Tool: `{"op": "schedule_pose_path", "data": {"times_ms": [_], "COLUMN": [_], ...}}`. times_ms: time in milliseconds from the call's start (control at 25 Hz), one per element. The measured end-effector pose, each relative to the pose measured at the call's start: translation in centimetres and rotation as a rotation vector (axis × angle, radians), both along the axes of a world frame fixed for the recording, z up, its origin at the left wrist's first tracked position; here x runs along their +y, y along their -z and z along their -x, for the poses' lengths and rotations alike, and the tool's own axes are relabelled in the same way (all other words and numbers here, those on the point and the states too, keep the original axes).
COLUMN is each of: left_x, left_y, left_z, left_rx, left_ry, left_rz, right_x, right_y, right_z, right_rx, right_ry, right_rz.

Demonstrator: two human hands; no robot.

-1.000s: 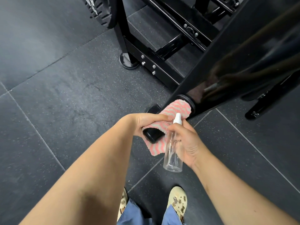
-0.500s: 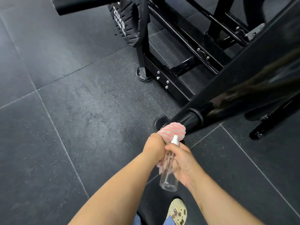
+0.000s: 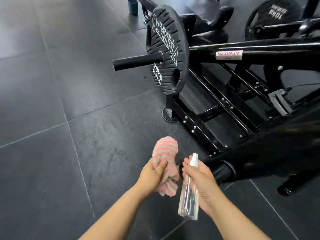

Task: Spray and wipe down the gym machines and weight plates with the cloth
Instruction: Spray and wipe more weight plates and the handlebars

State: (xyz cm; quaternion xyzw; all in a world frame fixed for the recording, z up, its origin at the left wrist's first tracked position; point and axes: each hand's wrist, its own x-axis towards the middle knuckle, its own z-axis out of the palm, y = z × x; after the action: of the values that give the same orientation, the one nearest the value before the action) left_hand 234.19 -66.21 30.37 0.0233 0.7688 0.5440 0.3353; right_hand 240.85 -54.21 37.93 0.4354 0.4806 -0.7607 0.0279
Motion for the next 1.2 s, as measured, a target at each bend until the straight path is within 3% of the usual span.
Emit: {"op": "schedule_pose_path", "data": {"times_ms": [160,360,560,680,840,1040,1120,1200], "left_x": [-4.7,-6.7,-2.6,-0.2,3.2,9.7,11.0,11.6], "left_y": [-4.1,-6.5,-7.1,-6.6,-4.5,-1.6,-0.5,0.8], "left_z": [7.4,17.5,27.8,35.6,44.7,51.1,52.8,53.6], "left_rx": [-0.06,0.112,0.222,0.41,0.646,0.596,0.612,0.678], "left_ry": [0.005,-0.097,-0.148,-0.231,-0.123,0.018,0.213,0.532], "left_rz": [-0.082,-0.017,-0.042,0.027,0.243,0.231,0.343,0.622], "right_x": [-0.8,-2.1,-0.1,2.7,6.6,9.0,9.2,9.6], "right_y": [-2.3,-2.6,-0.5,0.5,0.9,1.7,2.0,2.3], "right_z": [6.4,13.7,21.7,28.4,35.1,40.9,41.9,42.6], "right_rx": [0.043,0.044,0.042,0.053,0.04,0.076,0.116,0.111], "right_ry": [0.091,0.102,0.087,0.127,0.183,0.207,0.203,0.198], "right_rz": [-0.106,-0.186,-0.364,-0.478,-0.602,-0.665,-0.74,-0.802]}}
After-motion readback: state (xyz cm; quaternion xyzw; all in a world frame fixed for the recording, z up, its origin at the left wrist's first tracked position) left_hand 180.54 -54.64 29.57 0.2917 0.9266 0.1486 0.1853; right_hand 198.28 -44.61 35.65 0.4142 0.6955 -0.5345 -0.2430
